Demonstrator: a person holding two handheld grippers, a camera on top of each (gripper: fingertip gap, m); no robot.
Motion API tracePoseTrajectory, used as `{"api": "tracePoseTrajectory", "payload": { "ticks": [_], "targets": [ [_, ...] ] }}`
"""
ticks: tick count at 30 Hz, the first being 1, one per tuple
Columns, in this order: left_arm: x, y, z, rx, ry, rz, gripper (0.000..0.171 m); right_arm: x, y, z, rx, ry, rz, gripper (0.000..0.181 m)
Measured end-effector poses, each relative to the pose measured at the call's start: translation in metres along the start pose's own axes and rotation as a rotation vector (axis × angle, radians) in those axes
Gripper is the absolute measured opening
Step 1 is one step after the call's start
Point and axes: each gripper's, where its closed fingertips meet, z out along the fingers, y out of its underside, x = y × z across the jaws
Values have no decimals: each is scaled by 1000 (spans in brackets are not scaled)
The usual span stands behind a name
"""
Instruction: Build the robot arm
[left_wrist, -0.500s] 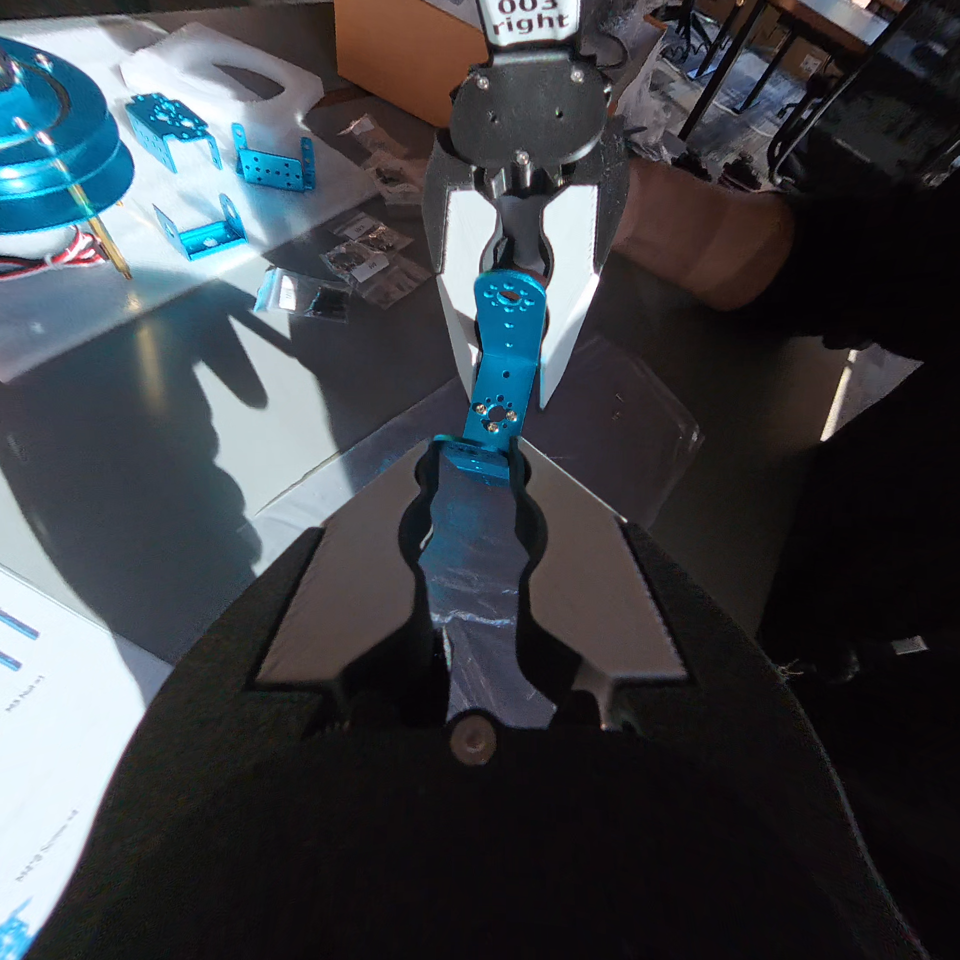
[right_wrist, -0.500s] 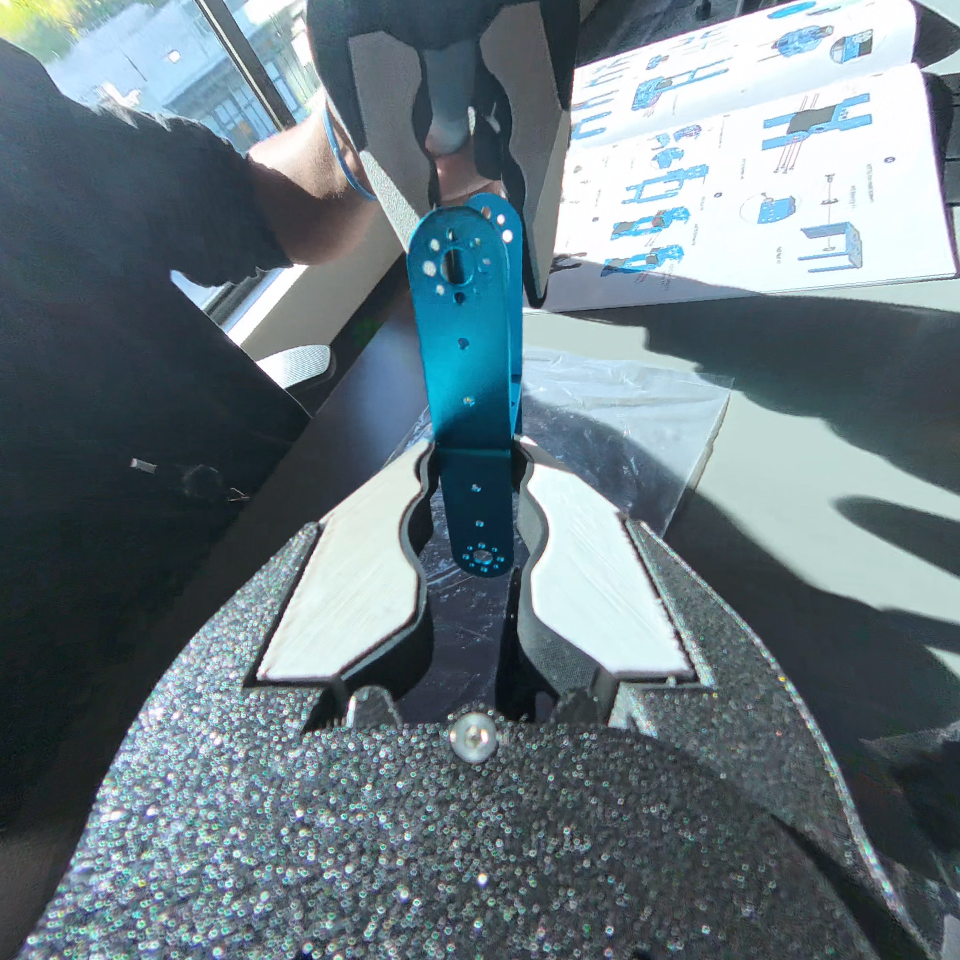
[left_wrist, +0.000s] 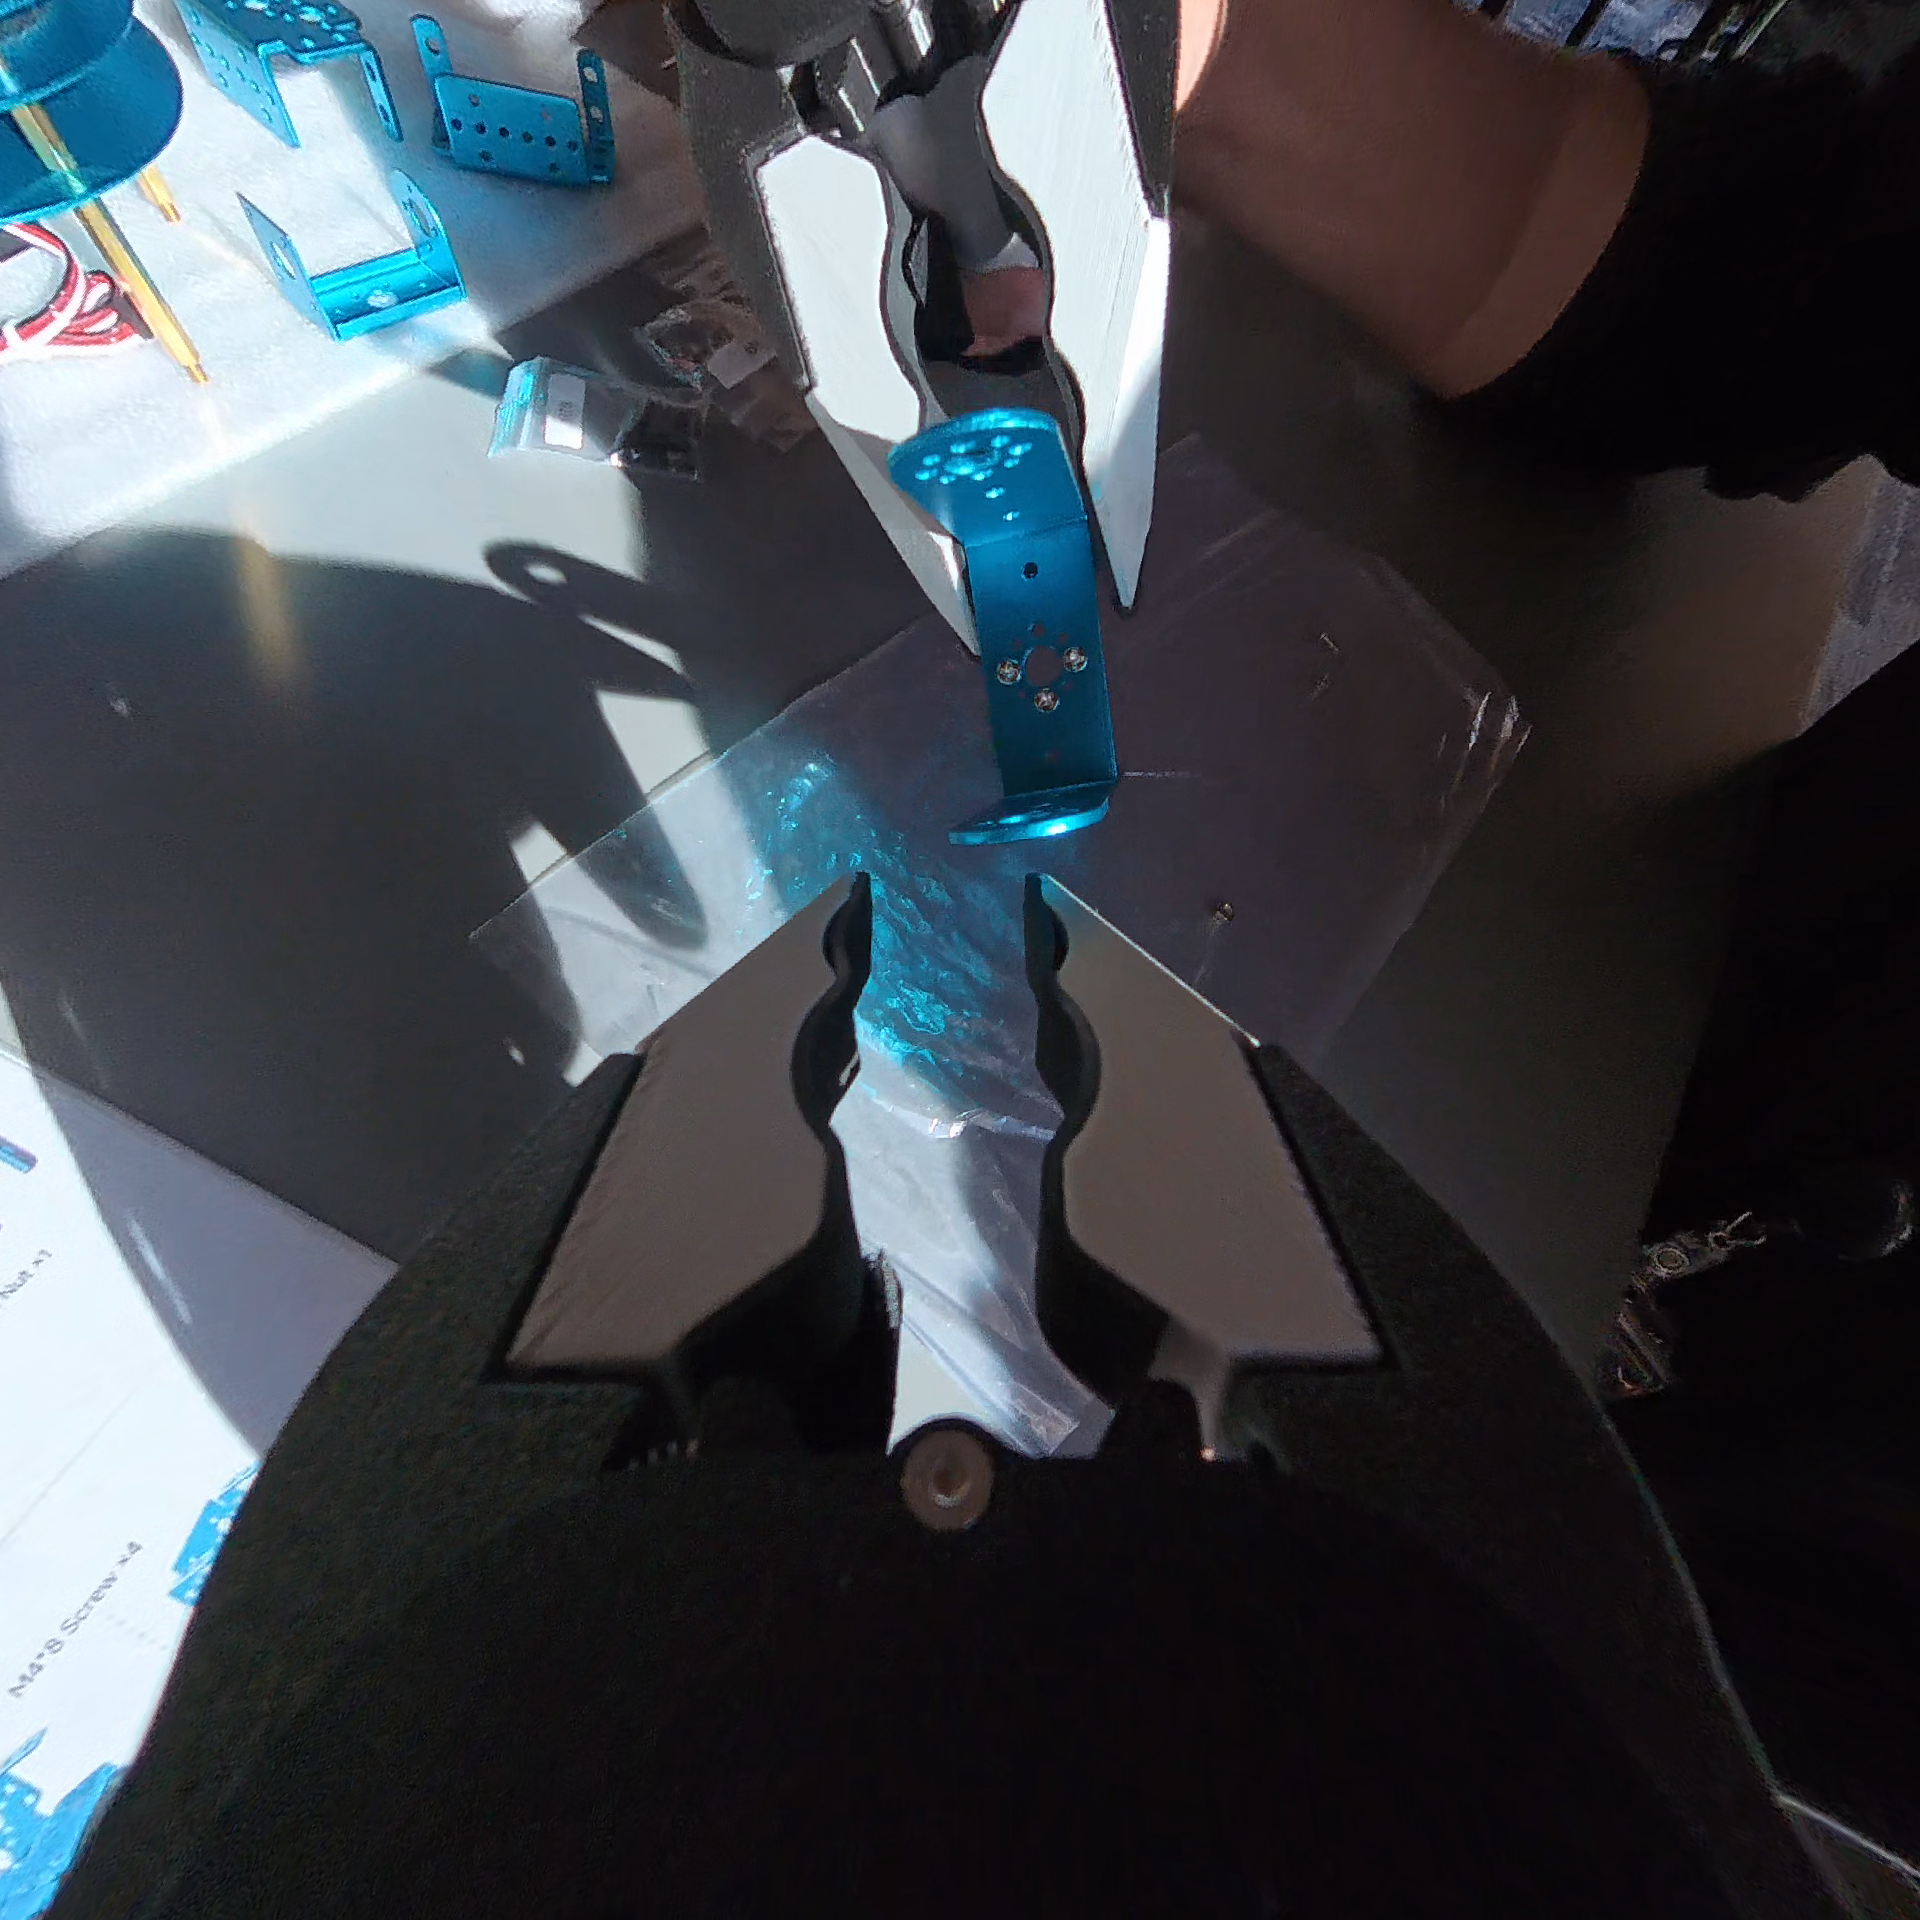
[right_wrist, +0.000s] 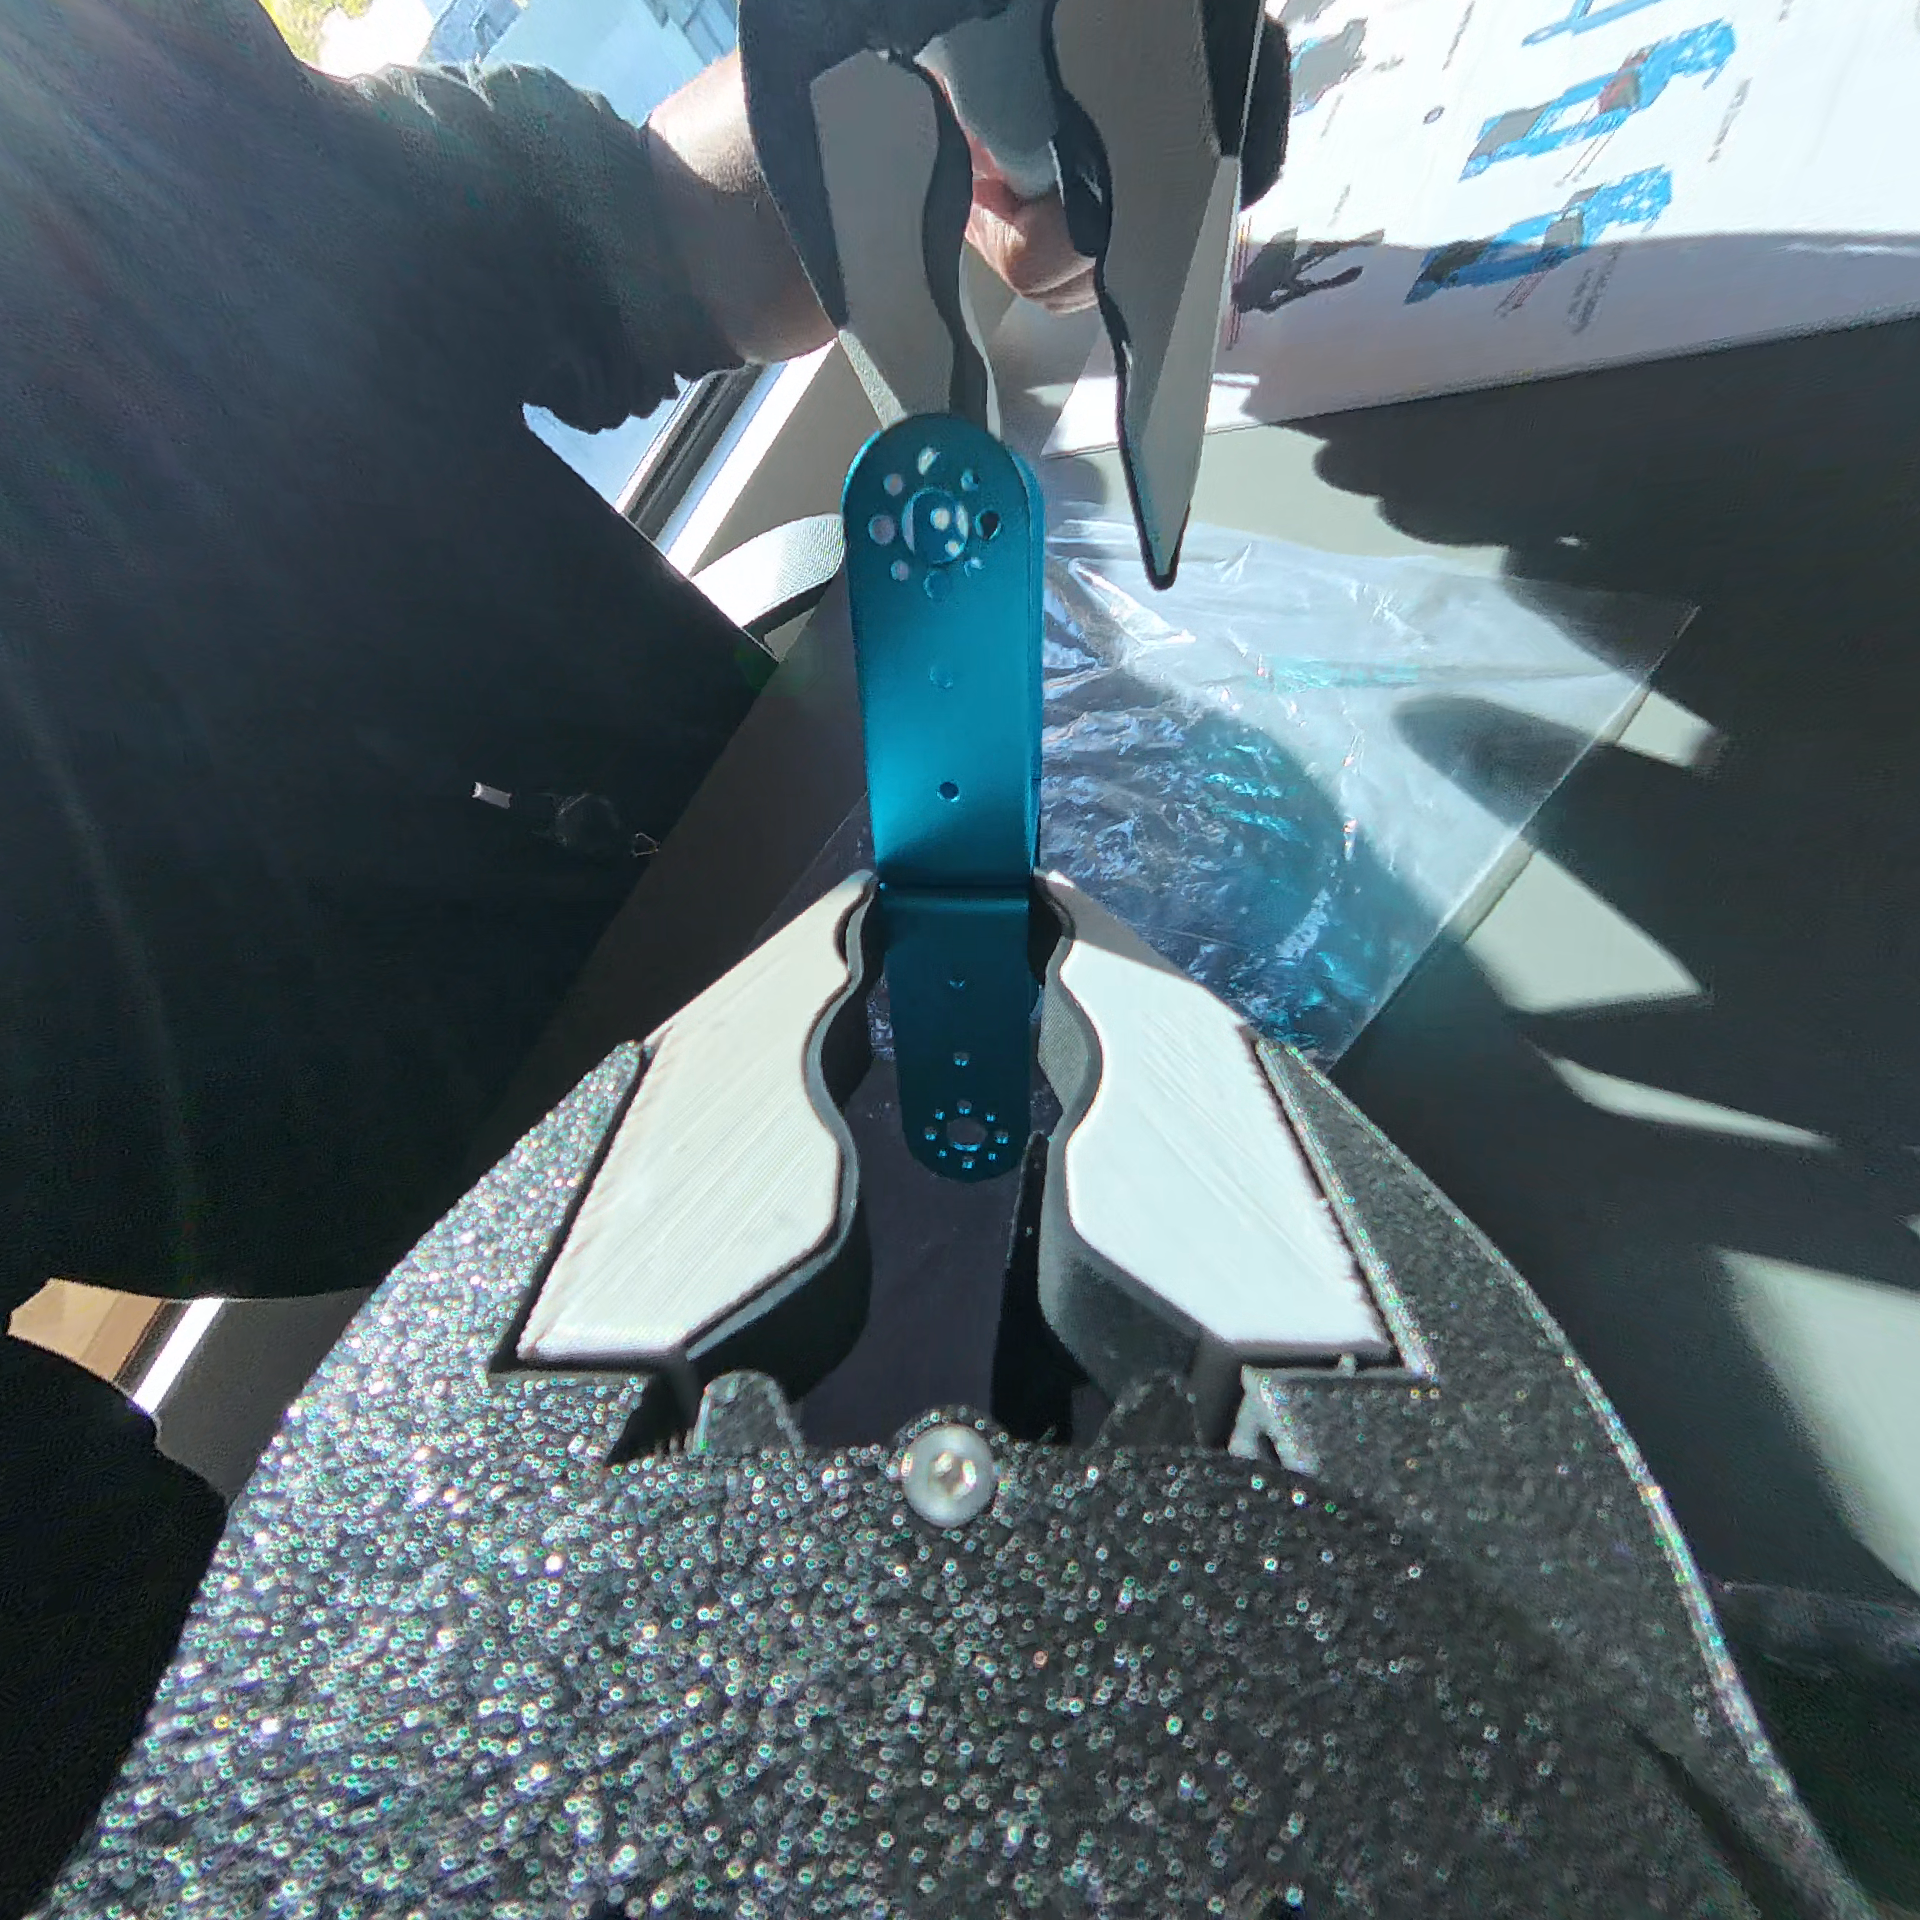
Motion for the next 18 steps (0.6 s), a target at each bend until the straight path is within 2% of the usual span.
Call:
{"api": "tracePoseTrajectory", "payload": {
  "ticks": [3,9,10,12,15,18],
  "targets": [
    [-8,5,-1,-17,-67,77,36,5,-1,2,-19,-40,29,27],
    [-17,9,-4,-37,-197,273,42,16,-4,3,-50,-101,73,27],
    [-19,7,-4,-28,-211,292,40,20,-5,3,-50,-97,69,28],
    [-19,5,-1,-20,-209,325,20,26,-7,4,-47,-113,76,29],
    [-23,11,1,-53,-213,380,14,35,-7,5,-53,-118,84,29],
    [-14,17,2,-61,-145,419,6,39,-10,5,-44,-113,75,27]
  ]
}}
